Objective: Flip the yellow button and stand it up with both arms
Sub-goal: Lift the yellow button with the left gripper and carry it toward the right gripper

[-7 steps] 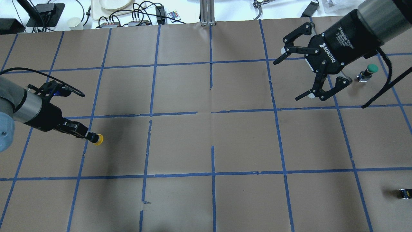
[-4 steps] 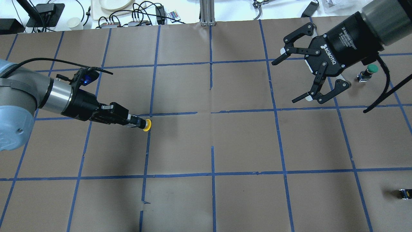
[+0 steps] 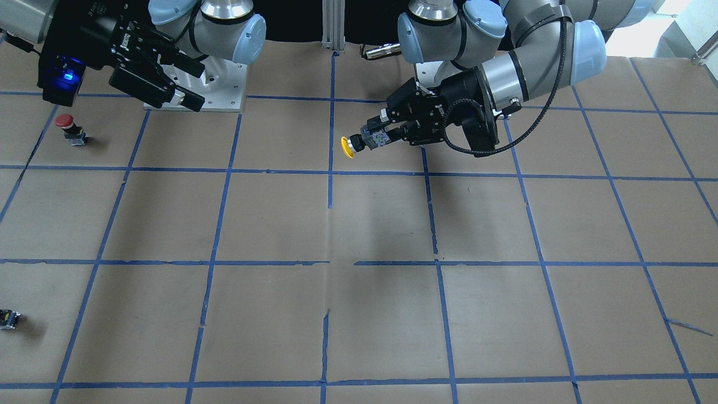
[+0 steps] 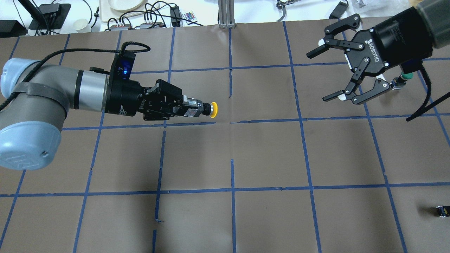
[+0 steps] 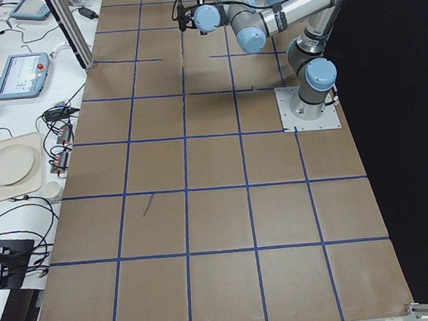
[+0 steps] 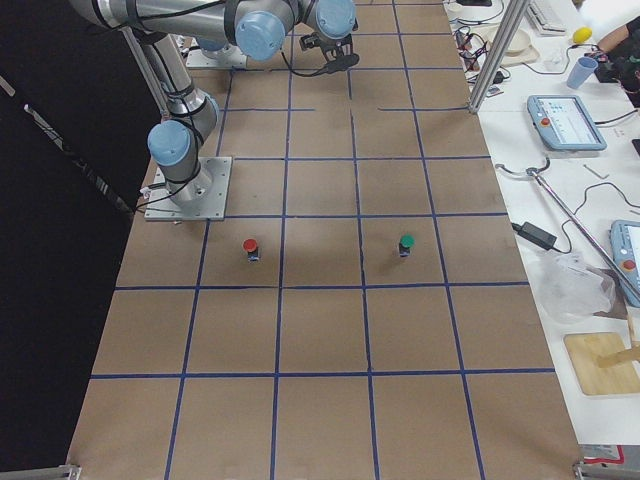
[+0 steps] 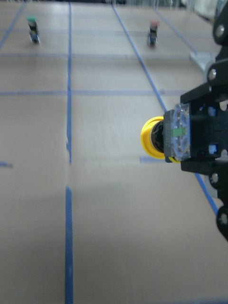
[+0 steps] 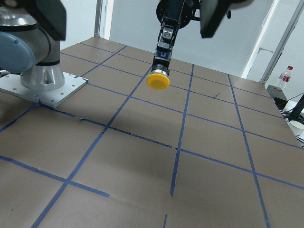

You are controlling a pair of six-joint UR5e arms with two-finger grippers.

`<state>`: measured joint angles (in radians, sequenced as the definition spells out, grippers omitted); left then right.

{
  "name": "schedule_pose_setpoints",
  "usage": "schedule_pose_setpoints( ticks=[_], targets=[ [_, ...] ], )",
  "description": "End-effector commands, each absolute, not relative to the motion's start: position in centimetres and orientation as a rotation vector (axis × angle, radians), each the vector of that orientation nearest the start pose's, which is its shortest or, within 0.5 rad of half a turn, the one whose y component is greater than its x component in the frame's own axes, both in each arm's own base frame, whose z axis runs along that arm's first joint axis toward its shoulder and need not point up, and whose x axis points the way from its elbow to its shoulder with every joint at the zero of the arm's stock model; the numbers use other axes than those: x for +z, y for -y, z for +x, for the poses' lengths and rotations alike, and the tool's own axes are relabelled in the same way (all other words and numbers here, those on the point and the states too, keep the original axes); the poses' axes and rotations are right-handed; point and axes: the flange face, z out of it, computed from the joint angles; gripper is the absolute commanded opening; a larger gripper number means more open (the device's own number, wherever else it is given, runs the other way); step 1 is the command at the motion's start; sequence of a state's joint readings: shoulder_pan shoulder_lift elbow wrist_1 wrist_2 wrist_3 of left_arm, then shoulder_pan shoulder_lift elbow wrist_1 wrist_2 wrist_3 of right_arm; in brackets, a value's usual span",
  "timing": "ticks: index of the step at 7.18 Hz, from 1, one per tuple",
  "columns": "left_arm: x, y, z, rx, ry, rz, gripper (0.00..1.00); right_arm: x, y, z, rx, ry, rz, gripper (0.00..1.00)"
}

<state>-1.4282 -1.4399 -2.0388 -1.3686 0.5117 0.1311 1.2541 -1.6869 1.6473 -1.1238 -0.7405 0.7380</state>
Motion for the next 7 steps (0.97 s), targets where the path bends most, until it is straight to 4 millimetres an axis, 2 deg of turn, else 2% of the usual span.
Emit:
schedule_pose_setpoints(
  ticks=[1, 2, 3, 6, 7],
  targets=[
    [42.0, 42.3, -21.6, -0.040, 2.007, 0.177, 0.01, 50.2, 45.2, 7.4, 0.716, -1.807, 1.347, 1.00],
    [43.3, 42.1, -23.4, -0.027, 1.984, 0.237, 0.01, 50.1, 45.1, 7.8, 0.738, -1.775, 1.359, 1.00],
    [43.4, 42.8, -24.0, -0.032, 1.961, 0.297, 0.01, 49.5, 45.0, 8.4, 0.763, -1.777, 1.357, 1.00],
    [44.6, 42.3, -24.8, -0.196, 1.811, 0.381, 0.00, 46.5, 45.0, 9.0, 0.836, -1.652, 1.358, 0.99],
    [44.9, 42.1, -24.9, -0.221, 1.777, 0.370, 0.00, 46.4, 45.2, 8.9, 0.847, -1.640, 1.380, 0.99]
  ],
)
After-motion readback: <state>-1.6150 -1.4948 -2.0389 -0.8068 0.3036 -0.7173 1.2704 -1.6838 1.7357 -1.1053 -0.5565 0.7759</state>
